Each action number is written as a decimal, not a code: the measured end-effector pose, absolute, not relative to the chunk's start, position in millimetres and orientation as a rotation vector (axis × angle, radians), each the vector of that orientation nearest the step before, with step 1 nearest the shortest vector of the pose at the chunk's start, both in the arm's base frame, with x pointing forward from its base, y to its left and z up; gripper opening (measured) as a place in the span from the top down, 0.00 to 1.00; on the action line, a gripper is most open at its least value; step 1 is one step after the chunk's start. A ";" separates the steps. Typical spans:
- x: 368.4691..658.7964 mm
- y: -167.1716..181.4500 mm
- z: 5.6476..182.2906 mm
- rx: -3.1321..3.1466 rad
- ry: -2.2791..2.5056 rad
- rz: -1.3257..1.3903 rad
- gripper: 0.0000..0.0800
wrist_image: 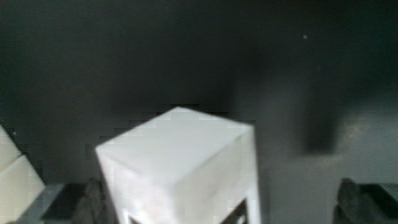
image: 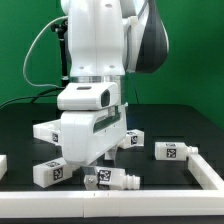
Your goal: Assemble one leg
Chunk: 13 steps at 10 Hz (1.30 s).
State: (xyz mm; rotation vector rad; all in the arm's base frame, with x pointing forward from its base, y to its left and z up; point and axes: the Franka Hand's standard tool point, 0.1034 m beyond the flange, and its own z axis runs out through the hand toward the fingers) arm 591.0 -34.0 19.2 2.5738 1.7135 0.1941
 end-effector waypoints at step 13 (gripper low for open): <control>532.8 -83.0 88.0 2.638 1.632 0.092 0.65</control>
Offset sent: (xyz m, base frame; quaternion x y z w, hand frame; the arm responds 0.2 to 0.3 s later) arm 0.0000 0.0000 0.0000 0.0000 0.0000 0.0000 1.0000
